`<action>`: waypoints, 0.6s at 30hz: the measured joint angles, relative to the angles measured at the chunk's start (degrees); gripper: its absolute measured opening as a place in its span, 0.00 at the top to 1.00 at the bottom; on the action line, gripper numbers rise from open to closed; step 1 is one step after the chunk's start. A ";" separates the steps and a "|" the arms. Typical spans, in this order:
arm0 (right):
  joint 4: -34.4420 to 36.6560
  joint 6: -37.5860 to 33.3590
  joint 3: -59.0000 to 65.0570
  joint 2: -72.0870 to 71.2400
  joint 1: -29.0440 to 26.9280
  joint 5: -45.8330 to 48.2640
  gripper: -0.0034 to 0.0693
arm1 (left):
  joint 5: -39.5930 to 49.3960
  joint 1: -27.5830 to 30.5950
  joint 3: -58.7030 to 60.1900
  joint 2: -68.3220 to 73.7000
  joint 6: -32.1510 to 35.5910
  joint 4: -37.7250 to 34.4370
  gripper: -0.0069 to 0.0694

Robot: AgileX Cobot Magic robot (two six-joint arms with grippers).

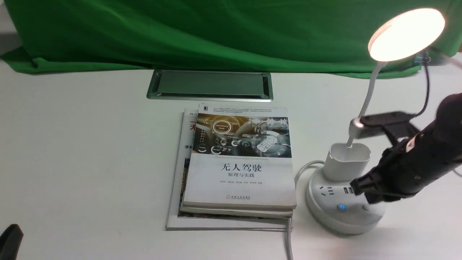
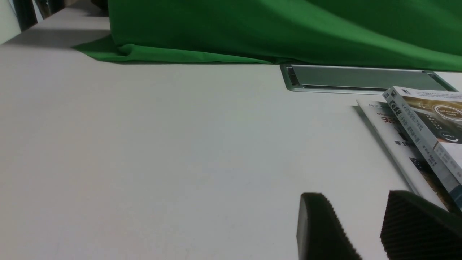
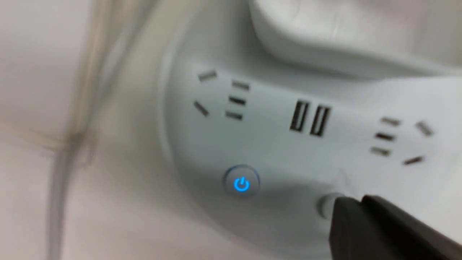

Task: Turn off the desk lamp on the white desktop by hand.
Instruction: 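Press the power button on the lamp base to turn the lamp off with the right gripper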

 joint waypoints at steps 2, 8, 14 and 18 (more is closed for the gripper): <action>0.00 0.00 0.00 -1.19 0.00 0.00 0.90 | 0.00 0.00 0.00 0.00 0.00 0.00 0.59; 0.00 0.00 0.00 -0.79 0.00 -0.41 0.90 | 0.00 0.00 0.00 0.00 0.00 0.00 0.59; -0.06 0.00 0.00 3.96 0.00 -0.93 0.90 | 0.00 0.00 0.00 0.00 0.00 -0.06 0.59; -0.17 0.00 -0.62 6.71 0.00 -1.08 0.90 | 0.00 0.00 0.00 0.00 0.00 -0.06 0.59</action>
